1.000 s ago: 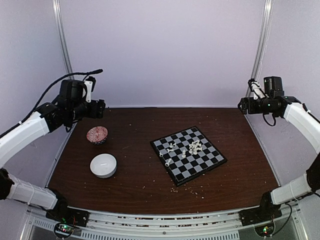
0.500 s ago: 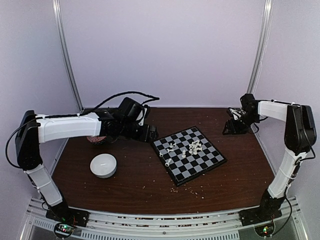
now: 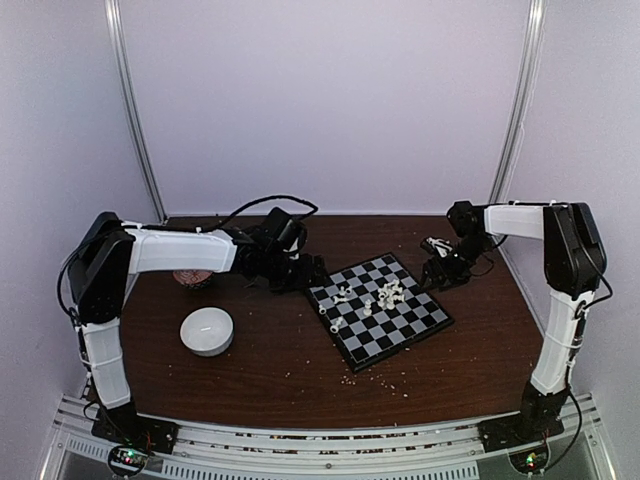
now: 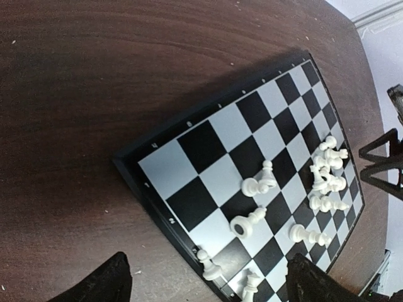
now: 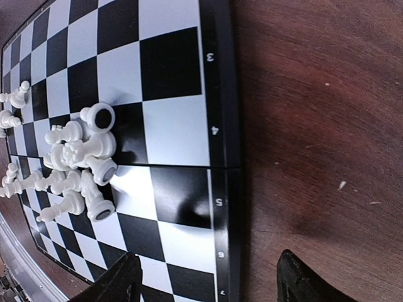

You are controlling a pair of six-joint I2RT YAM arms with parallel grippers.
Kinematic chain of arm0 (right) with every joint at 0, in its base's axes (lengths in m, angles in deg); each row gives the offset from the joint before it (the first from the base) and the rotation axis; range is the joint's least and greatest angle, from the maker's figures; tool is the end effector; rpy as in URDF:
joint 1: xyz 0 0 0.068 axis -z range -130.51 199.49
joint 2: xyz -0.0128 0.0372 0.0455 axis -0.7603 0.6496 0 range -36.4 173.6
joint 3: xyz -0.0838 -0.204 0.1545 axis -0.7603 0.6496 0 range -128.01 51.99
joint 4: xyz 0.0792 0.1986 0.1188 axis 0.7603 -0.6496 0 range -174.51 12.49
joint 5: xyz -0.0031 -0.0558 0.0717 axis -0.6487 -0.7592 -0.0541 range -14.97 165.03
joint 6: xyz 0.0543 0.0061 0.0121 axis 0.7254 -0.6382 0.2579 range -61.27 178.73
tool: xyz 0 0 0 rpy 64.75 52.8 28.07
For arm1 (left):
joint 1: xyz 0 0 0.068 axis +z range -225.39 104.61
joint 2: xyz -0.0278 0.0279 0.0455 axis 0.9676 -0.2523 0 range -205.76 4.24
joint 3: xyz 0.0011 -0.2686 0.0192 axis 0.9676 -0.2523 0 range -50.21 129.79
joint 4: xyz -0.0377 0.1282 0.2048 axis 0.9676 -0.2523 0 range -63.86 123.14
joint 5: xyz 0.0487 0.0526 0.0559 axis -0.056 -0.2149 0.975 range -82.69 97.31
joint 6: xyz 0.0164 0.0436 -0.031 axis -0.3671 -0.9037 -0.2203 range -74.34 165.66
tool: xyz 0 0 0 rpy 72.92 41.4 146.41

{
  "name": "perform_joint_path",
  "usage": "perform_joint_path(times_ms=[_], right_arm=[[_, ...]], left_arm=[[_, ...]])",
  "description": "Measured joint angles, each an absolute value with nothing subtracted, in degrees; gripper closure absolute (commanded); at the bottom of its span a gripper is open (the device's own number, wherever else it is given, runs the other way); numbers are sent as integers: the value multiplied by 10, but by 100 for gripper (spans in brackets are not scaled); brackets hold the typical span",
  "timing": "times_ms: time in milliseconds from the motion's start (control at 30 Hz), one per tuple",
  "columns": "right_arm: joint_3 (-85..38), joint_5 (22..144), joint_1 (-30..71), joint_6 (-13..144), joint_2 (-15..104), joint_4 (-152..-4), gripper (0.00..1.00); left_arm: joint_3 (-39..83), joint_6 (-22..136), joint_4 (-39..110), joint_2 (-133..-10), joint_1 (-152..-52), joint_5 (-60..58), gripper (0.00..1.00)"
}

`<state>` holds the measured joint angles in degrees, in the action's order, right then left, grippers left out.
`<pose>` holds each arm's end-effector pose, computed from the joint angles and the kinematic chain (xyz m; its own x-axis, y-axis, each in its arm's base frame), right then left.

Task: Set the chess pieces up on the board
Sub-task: Adjust the chessboard at the center of the board.

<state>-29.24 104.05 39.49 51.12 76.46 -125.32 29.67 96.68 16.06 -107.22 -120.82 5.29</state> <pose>0.3568 0.0819 0.1795 -0.9278 -0.2814 -0.2449 -0.3657 0.8156 0.4484 0.2898 -0.2960 0.2036 -0.8976 -0.1958 -0.3949 0.0485 0.8465 -0.5301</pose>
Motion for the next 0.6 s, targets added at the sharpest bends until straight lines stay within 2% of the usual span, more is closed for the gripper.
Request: perform_joint_path(times_ms=[300,333,367,400,433,600], right_arm=[[-313,1047,375,508,780,-1284,30],[-315,1048,375,509,781,-1285,28],[-315,1048,375,511,781,-1286,20],[-315,1048,375,513,781,-1287,4],[-315,1047,375,513,781,-1288,0],[-315,1026,375,531,781,-1285,0]], left_arm=[[275,1011,207,-1089,-1173,-1,14],[275,1014,211,-1092,-1172,-6,14],[275,1016,213,-1096,-1172,-10,15],[275,1018,215,-1100,-1172,-15,15],[275,1018,216,-1103,-1171,-19,15],[274,1020,217,-1110,-1169,-33,15]])
